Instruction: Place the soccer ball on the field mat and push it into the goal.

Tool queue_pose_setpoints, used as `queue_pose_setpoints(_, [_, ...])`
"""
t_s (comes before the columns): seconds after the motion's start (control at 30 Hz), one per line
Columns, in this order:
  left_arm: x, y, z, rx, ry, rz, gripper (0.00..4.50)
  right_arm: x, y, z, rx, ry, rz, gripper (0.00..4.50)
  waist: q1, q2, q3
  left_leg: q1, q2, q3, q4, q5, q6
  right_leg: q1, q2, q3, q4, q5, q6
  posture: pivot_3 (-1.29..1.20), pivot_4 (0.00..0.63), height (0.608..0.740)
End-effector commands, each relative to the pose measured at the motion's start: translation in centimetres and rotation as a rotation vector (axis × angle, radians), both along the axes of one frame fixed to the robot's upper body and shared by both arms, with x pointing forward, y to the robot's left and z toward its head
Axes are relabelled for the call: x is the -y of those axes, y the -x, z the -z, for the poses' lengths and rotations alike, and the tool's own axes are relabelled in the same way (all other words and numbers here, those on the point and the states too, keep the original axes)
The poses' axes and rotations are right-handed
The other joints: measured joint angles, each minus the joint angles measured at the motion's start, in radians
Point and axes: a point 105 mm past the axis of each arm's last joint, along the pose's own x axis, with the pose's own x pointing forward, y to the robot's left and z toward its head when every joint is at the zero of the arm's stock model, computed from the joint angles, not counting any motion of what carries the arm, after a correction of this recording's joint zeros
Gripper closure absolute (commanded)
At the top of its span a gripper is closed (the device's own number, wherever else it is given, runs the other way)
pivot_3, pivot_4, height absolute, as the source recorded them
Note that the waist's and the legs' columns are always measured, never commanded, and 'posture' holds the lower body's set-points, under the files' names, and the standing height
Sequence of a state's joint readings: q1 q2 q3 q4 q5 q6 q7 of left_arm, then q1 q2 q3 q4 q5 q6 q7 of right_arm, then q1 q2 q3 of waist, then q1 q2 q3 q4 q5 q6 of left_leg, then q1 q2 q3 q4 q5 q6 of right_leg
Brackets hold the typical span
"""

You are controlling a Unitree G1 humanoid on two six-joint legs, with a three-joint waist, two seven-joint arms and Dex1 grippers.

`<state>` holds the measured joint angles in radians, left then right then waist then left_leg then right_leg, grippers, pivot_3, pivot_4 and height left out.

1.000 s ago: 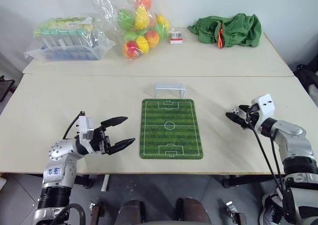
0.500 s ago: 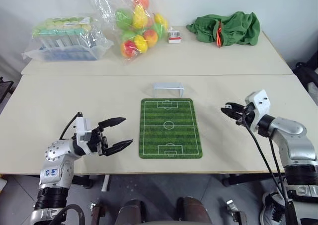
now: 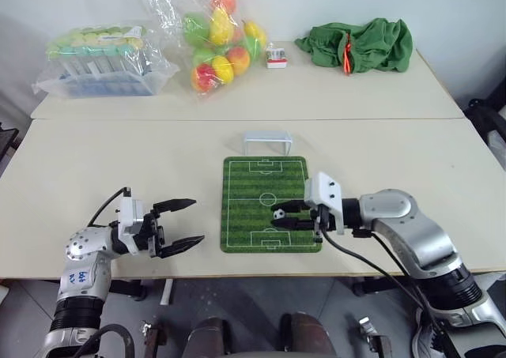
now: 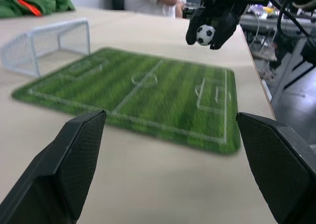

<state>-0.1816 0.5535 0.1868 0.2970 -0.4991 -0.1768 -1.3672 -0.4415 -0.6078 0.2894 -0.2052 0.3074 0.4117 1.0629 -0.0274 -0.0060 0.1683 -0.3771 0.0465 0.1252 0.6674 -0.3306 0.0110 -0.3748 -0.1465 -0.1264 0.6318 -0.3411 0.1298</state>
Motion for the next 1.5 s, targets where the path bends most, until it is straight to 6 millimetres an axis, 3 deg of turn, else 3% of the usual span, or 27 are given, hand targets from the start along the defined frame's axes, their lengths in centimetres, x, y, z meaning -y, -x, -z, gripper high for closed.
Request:
queue_pose_setpoints(0.03, [-1.4, 0.4, -0.1, 0.021, -0.035, -0.041, 0.0, -0.9, 0.1, 0.1, 0.03, 0.001, -0.043, 3.65, -0.001, 0.0, 0.0, 0.0, 0.0, 0.0, 0.0, 0.0, 0.0, 0.0, 0.0, 0.0, 0.0, 0.0, 0.0, 0.0, 0.15, 0.74])
queue_pose_setpoints(0.2, [-2.8, 1.1, -0.2, 0.033, -0.059, -0.101, 0.0, -2.1, 0.0, 1.7, -0.003, 0.012, -0.072, 3.65, -0.002, 0.0, 0.0, 0.0, 0.0, 0.0, 0.0, 0.0, 0.0, 0.0, 0.0, 0.0, 0.0, 0.0, 0.0, 0.0, 0.15, 0.74])
queue_pose_setpoints(0.5, [-3.0, 1.8, -0.5, 0.036, -0.06, -0.135, 0.0, -1.9, -0.3, 3.4, -0.021, 0.055, -0.099, 3.65, -0.001, 0.0, 0.0, 0.0, 0.0, -0.001, 0.0, 0.0, 0.0, 0.0, -0.001, 0.0, 0.001, 0.0, 0.0, 0.0, 0.15, 0.74])
queue_pose_setpoints(0.73, [-2.6, 1.3, -0.7, 0.039, -0.053, -0.137, 0.0, -1.3, -0.5, 2.8, -0.006, 0.041, -0.093, 1.37, -0.001, 0.0, 0.0, 0.0, 0.0, -0.001, 0.001, 0.0, 0.0, 0.0, -0.001, -0.001, 0.001, 0.0, 0.0, 0.0, 0.15, 0.74])
queue_pose_setpoints(1.33, [-1.9, 0.3, -1.1, 0.045, -0.039, -0.109, 0.0, -2.0, 1.3, -1.7, 0.103, 0.002, -0.189, 1.37, -0.001, 0.0, 0.001, 0.0, 0.0, -0.001, 0.001, 0.0, 0.0, 0.0, -0.001, -0.001, 0.003, 0.0, 0.0, 0.0, 0.15, 0.74])
queue_pose_setpoints(1.43, [-1.7, 0.5, -1.1, 0.04, -0.037, -0.087, 0.0, -2.0, 2.6, -2.4, 0.036, -0.002, -0.198, 2.0, 0.0, 0.0, 0.001, 0.0, 0.0, -0.001, 0.001, 0.0, 0.0, 0.0, -0.001, -0.001, 0.003, 0.0, 0.0, 0.0, 0.15, 0.74])
queue_pose_setpoints(1.5, [-1.6, 0.6, -1.1, 0.036, -0.032, -0.078, 0.0, -2.1, 3.9, -2.2, 0.015, 0.01, -0.251, 2.66, 0.0, -0.001, 0.001, 0.0, 0.0, -0.002, 0.001, 0.0, 0.0, 0.0, -0.001, -0.001, 0.003, 0.0, 0.0, 0.0, 0.15, 0.74])
